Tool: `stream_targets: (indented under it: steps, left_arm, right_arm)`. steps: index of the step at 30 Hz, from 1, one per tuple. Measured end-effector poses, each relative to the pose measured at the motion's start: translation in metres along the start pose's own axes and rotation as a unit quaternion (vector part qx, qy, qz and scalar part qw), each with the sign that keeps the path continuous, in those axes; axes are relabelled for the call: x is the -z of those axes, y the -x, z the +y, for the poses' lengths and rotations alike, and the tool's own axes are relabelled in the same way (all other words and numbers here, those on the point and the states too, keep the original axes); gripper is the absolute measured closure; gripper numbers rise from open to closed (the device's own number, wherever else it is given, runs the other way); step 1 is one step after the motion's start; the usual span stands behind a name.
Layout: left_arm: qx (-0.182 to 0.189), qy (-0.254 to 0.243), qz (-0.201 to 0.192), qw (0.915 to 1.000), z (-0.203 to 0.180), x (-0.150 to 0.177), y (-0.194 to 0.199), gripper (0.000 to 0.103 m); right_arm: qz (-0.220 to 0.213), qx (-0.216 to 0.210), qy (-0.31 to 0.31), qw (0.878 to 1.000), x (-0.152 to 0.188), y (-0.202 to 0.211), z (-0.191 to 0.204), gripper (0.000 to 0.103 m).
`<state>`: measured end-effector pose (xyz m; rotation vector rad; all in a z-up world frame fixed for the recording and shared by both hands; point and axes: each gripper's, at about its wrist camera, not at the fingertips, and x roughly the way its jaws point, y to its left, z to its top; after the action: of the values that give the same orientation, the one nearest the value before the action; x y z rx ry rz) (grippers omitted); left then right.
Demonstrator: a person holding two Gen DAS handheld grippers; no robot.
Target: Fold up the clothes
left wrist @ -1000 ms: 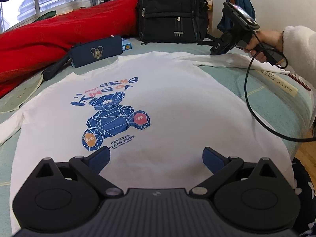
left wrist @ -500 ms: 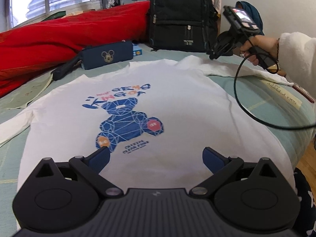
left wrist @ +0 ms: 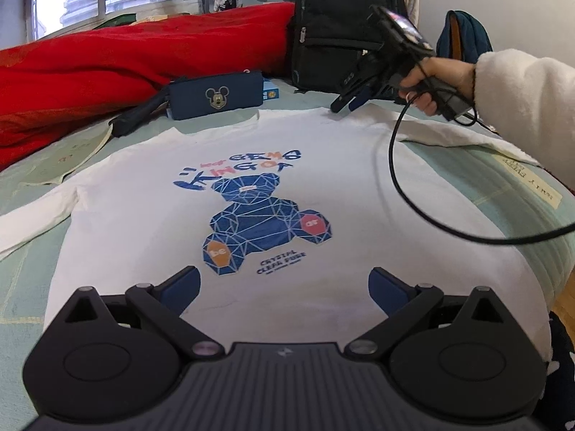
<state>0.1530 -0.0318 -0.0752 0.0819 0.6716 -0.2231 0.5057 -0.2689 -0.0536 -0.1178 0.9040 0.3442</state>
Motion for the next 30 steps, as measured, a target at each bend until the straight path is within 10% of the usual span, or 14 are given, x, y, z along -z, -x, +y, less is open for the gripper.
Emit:
stream_targets:
  steps: [3, 6, 18, 24, 30]
  left_arm:
    - [0.001, 0.006, 0.004, 1.0000, 0.005, 0.002, -0.004, 0.003]
    - [0.002, 0.011, 0.008, 0.9999, 0.009, 0.005, -0.008, 0.003]
    - [-0.002, 0.031, -0.004, 0.9995, 0.023, 0.006, -0.005, 0.003]
    - [0.009, 0.023, -0.002, 0.9997, 0.015, 0.006, -0.005, 0.003]
    - [-0.002, 0.011, -0.002, 0.9999, 0.012, 0.005, -0.005, 0.003]
  right_arm:
    - [0.011, 0.017, 0.048, 0.999, 0.001, -0.015, 0.014, 0.055]
    - [-0.002, 0.006, 0.064, 0.998, -0.001, -0.017, 0.020, 0.098]
    - [-0.081, -0.001, -0.025, 0.996, -0.010, 0.024, 0.005, 0.076]
    - [-0.010, -0.052, -0.100, 0.994, 0.027, 0.046, -0.022, 0.066]
    - [-0.016, -0.005, -0.140, 0.990, 0.040, 0.014, -0.039, 0.066]
